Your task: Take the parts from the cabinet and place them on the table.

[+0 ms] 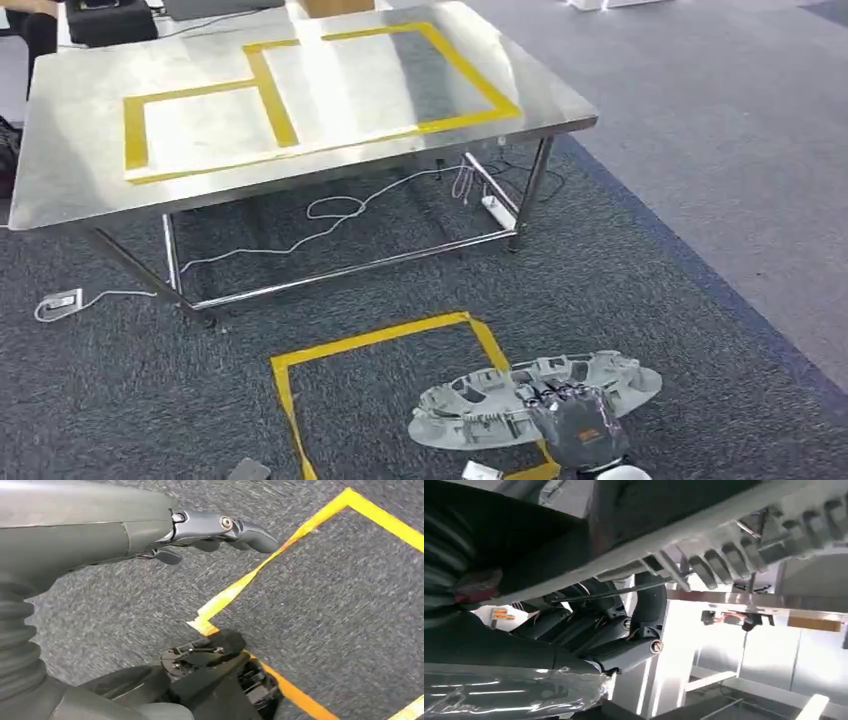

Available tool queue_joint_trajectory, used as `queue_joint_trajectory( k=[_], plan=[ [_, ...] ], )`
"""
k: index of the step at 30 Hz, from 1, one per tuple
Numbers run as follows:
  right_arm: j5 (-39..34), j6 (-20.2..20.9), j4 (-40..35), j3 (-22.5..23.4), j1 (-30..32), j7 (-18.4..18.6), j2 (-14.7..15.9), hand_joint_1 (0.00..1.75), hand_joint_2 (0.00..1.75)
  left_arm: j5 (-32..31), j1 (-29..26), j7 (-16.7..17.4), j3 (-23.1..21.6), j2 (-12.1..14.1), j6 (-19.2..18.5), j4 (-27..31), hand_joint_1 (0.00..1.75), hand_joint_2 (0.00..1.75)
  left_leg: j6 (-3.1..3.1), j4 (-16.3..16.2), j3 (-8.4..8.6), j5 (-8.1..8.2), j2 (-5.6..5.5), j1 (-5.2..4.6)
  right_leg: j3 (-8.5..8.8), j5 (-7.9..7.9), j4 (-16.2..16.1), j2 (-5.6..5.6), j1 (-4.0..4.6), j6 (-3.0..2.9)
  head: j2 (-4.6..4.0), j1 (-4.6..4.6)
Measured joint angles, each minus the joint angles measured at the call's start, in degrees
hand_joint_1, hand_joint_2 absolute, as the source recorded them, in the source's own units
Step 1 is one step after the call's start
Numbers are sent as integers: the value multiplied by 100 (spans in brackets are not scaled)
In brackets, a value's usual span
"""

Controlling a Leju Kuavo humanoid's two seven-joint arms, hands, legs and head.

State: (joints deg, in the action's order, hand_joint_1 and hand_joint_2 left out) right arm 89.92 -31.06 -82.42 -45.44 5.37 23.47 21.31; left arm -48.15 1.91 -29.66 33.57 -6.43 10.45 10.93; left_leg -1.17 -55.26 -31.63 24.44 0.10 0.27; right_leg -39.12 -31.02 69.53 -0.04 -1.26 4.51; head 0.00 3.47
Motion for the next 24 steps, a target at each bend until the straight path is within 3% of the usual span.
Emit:
queue_joint_trajectory(
  k=[1, 2, 3, 4, 5, 6, 7, 8, 9, 11, 12, 13, 14, 16, 17, 18, 19, 21, 22, 23, 24],
  plan=[
    [-2, 0, 2, -7, 2, 2, 2, 175, 175, 0, -7, 0, 0, -4, 0, 0, 0, 175, 1, -3, -3, 0, -23, 3, -213, -174, 471, -1, -5, 25, 0, 2],
    [-2, 0, 4, -11, 2, 2, 2, 175, 175, 0, -17, 0, 4, -7, 0, 0, 0, 175, 5, -5, -2, 1, -54, 16, -303, -187, 650, -1, -8, 51, 0, 2],
    [-2, 0, 4, -15, 1, 2, 2, 175, 175, 0, -19, 0, 7, -7, 0, 0, 0, 175, 23, -7, 3, 2, -101, 36, -232, -51, 517, 0, -17, 72, 0, 0],
    [-2, 0, 4, -18, 1, 2, 2, 175, 175, 0, -18, 0, 9, -9, 0, 0, 0, 175, 58, -16, 4, 5, -153, 65, -36, 175, 143, 3, -33, 92, 0, 0],
    [-2, 0, 4, -18, 1, 2, 2, 175, 175, 0, -14, 0, 9, -13, 0, 0, 0, 175, 106, -46, 5, 17, -219, 104, 272, 447, -444, 41, -66, 127, 0, 0],
    [-2, 0, 4, -18, 1, 4, 2, 175, 175, 0, -12, 0, 9, -13, 0, 0, 0, 175, 162, -92, -4, 43, -272, 135, 558, 609, -970, 147, -120, 181, 0, 4],
    [-2, 4, 18, -24, -15, 4, 0, 175, 175, 0, -11, 0, 13, 13, 0, 0, 0, 175, 228, -131, -45, 63, -322, 110, 626, 424, -1065, 353, -95, 213, 0, 31],
    [0, -2, 15, -29, -20, 4, 0, 175, 175, 0, -10, 0, 15, 15, 0, 0, 0, 175, 259, -190, -81, 70, -351, 103, 648, 467, -1080, 284, -108, 52, 0, 55],
    [0, -2, 22, -37, -21, 4, 0, 175, 175, 0, -17, 0, 17, 15, -2, 0, 0, 175, 278, -160, -102, 36, -381, 100, 617, 466, -1035, 248, -94, -23, 0, -11],
    [0, -11, 24, -46, -23, 7, 2, 175, 175, 0, -35, 0, 24, 18, -2, 0, 0, 175, 335, -135, -121, 10, -432, 125, 590, 462, -994, 181, -72, -123, 0, -28],
    [0, -13, 26, -46, -29, 9, 0, 175, 175, 0, -35, 0, 26, 20, -2, 0, 0, 175, 359, -170, -121, 51, -385, 136, 594, 473, -1009, 139, -80, -185, 0, -37],
    [4, -22, 26, -46, -36, 9, 0, 175, 175, 0, -30, 0, 26, 17, -2, 0, 0, 175, 359, -338, -198, 184, -210, 110, 595, 471, -1011, 126, -73, -226, 0, -48],
    [4, -24, 26, -44, -35, 9, 0, 175, 175, 0, -18, 0, 26, 15, -2, 0, 0, 175, 360, -726, -389, 421, -114, 101, 582, 475, -1012, 95, -59, -256, 0, -70],
    [4, -37, 42, -44, -30, -2, 0, 175, 175, -9, -13, 0, 26, 9, -2, 0, 0, 175, 349, -1693, -849, 853, -70, 100, 550, 480, -1011, 34, -26, -282, 0, -70],
    [4, -46, 52, -46, -30, -17, 0, 175, 175, -11, -21, 0, 28, 11, -2, 0, 0, 175, 335, -1989, -993, 934, -70, 95, 539, 482, -1010, 16, -10, -290, 0, -76],
    [4, -48, 63, -48, -29, -35, 0, 175, 175, -15, -30, 0, 31, 11, -2, 0, 0, 175, 308, -2019, -1001, 859, -70, 81, 538, 484, -1010, 2, 5, -293, 0, -74],
    [4, -52, 72, -55, -29, -59, 0, 175, 175, -15, -29, 0, 31, 11, -2, 0, 0, 175, 270, -1782, -884, 665, -70, 64, 539, 484, -1010, -4, 17, -293, 0, -76],
    [4, -59, 77, -55, -30, -72, 0, 175, 175, -18, -25, 0, 31, 11, -2, 0, 0, 175, 166, -842, -389, 186, -67, 16, 556, 486, -1010, -16, 33, -289, 0, -77],
    [4, -59, 79, -55, -30, -79, 0, 175, 175, -17, -24, 0, 33, 18, -2, 0, 0, 175, 104, -433, -171, 73, -41, -19, 556, 489, -1011, -20, 29, -281, 0, -72],
    [4, -59, 79, -50, -30, -90, 0, 175, 175, -20, -14, 0, 33, 15, -2, 0, 0, 175, 103, -244, -97, 156, -24, -32, 530, 477, -975, -20, 82, -252, 0, -76],
    [4, -63, 79, -46, -25, -87, 0, 175, 175, -20, -1, 0, 33, 9, -2, 0, 0, 175, 179, -227, -121, 112, -25, -13, 506, 480, -968, -24, 87, -248, 0, -57]
  ],
)
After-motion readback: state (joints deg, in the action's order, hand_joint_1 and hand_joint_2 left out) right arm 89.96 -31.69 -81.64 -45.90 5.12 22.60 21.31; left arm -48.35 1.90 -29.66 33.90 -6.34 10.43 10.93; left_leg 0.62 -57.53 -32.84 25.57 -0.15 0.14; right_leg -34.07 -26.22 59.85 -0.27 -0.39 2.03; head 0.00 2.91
